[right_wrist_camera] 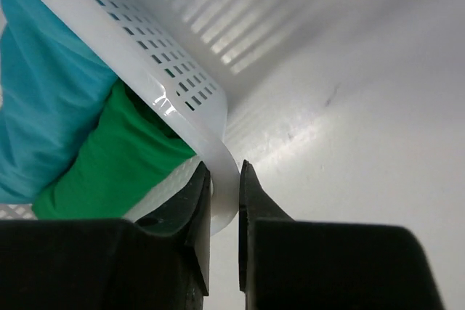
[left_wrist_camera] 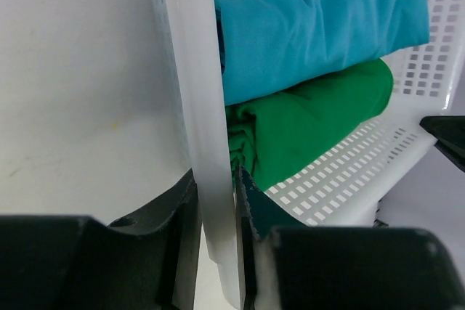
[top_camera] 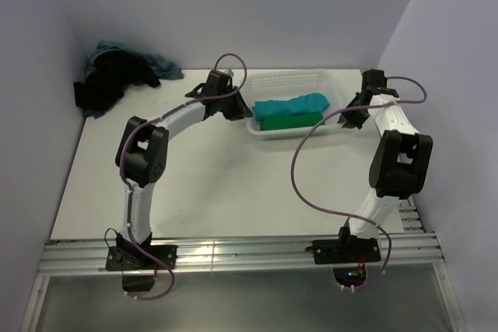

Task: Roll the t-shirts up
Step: Place the rolled tshirt into the container

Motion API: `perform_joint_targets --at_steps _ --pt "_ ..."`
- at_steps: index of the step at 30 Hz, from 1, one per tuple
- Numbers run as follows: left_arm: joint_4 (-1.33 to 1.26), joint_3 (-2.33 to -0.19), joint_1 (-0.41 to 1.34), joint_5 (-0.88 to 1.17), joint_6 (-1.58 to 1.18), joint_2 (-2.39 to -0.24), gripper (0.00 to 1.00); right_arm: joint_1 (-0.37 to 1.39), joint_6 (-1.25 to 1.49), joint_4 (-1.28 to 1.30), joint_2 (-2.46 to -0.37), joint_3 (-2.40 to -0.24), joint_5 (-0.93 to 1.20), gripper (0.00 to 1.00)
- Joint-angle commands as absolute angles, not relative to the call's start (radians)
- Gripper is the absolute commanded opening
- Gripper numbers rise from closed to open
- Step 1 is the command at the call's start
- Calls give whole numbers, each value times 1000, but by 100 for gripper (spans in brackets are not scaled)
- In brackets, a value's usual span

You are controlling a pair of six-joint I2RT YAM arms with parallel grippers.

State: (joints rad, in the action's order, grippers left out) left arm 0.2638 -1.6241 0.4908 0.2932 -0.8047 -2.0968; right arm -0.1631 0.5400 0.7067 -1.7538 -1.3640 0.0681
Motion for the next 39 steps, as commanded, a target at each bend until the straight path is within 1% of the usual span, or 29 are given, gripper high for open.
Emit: perform_joint_targets --at_steps 1,3,5,8,9,12,14,16,17,18,19,20,21,23,25,26,27,28,32,36,37,39 --pt "151 -1706 509 321 -821 -2184 24 -202 526 652 -1819 -1422 74 7" --pt "108 -1747 514 354 -839 -2244 23 -228 532 643 -1861 -1457 74 0" --pt "40 -1787 515 391 -864 -2316 22 -254 537 641 -1908 -1503 61 0" --pt "-29 -1908 523 440 -891 -2402 21 -281 551 644 -1951 -1551 48 0" --pt "-29 -1993 532 462 -896 -2463 22 -299 555 644 -1956 -1558 40 0" --pt "-55 -2145 551 501 -933 -2575 27 -339 569 624 -1971 -1581 20 0" --pt "-83 -2189 560 512 -983 -2624 29 -359 575 627 -1994 -1624 8 0" --pt "-138 -2207 572 511 -1023 -2637 33 -377 580 630 -2011 -1655 2 0" --pt "-158 -2206 578 511 -1037 -2640 42 -382 577 627 -2013 -1682 2 5" --pt "-185 -2206 580 515 -1058 -2640 49 -382 575 632 -2017 -1698 2 26" --pt "-193 -2207 581 518 -1065 -2637 55 -382 578 632 -2013 -1713 5 38" --pt "-198 -2201 581 518 -1065 -2619 62 -382 581 626 -2008 -1727 12 45" --pt "-198 -2192 581 517 -1059 -2600 67 -382 584 632 -2000 -1735 9 57" --pt "-167 -2166 578 502 -1025 -2536 78 -380 583 637 -1970 -1749 12 64" --pt "-153 -2139 569 514 -1032 -2485 81 -380 575 647 -1924 -1756 14 69" --pt "-150 -2099 555 514 -1040 -2429 84 -380 575 650 -1904 -1753 14 76" --pt "-143 -2079 548 515 -1042 -2398 86 -380 580 672 -1885 -1755 11 79" --pt "-120 -2059 543 515 -1035 -2366 87 -382 580 678 -1841 -1749 30 80" --pt "-8 -1955 511 497 -985 -2196 95 -382 583 684 -1729 -1703 89 80" --pt "89 -1844 483 489 -916 -2060 96 -382 600 697 -1626 -1631 175 80" --pt "98 -1815 477 483 -902 -2028 96 -380 620 680 -1568 -1565 207 80" --pt "127 -1738 460 474 -864 -1938 96 -370 638 634 -1508 -1499 256 80"
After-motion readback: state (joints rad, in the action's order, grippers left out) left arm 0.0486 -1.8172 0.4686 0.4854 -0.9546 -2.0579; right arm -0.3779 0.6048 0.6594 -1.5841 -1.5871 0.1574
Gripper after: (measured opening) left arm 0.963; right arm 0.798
